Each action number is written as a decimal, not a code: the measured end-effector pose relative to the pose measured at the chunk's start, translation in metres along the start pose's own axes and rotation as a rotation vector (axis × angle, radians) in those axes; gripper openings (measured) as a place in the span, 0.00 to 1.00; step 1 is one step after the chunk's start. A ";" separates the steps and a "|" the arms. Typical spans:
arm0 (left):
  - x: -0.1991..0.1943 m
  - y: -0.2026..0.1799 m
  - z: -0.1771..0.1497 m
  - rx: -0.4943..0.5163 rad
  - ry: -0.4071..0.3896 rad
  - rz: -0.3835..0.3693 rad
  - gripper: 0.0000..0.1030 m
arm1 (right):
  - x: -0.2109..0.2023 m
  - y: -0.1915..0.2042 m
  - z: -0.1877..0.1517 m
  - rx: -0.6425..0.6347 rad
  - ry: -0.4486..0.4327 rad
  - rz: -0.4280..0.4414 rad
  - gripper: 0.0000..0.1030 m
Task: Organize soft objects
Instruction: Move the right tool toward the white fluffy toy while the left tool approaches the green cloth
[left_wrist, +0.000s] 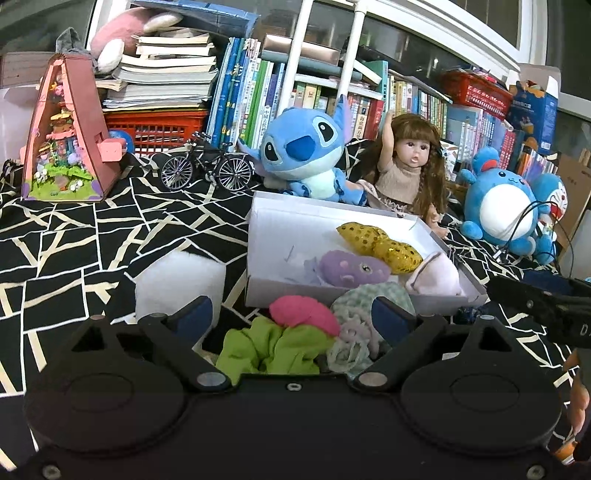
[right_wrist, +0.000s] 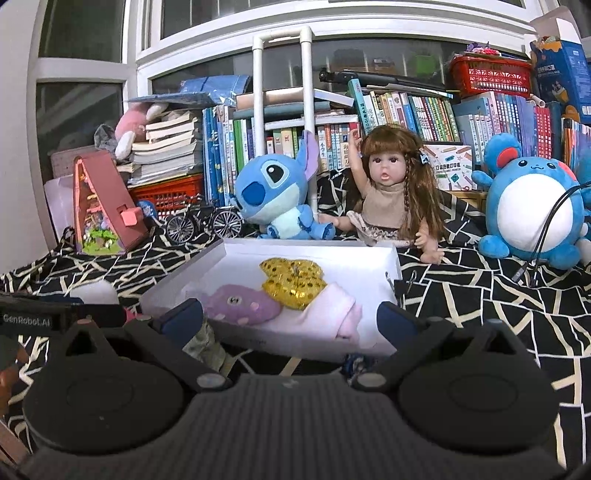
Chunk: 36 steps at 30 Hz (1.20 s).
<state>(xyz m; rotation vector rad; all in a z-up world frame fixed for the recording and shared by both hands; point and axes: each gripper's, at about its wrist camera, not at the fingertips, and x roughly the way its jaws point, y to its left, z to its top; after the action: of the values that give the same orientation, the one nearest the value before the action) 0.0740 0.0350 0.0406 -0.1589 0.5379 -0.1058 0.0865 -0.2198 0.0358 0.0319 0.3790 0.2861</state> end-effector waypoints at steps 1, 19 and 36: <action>0.000 0.001 -0.002 -0.002 0.001 0.004 0.90 | -0.001 0.001 -0.002 0.000 0.005 0.001 1.00; 0.001 0.001 -0.022 0.004 0.057 0.011 0.90 | -0.009 0.008 -0.037 0.028 0.042 0.027 1.00; 0.020 0.013 -0.012 -0.086 0.080 -0.002 0.88 | -0.003 0.029 -0.054 -0.049 0.112 0.067 1.00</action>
<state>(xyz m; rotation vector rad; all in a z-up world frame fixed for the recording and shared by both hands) 0.0857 0.0435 0.0174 -0.2400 0.6222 -0.0915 0.0561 -0.1943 -0.0113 -0.0192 0.4825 0.3641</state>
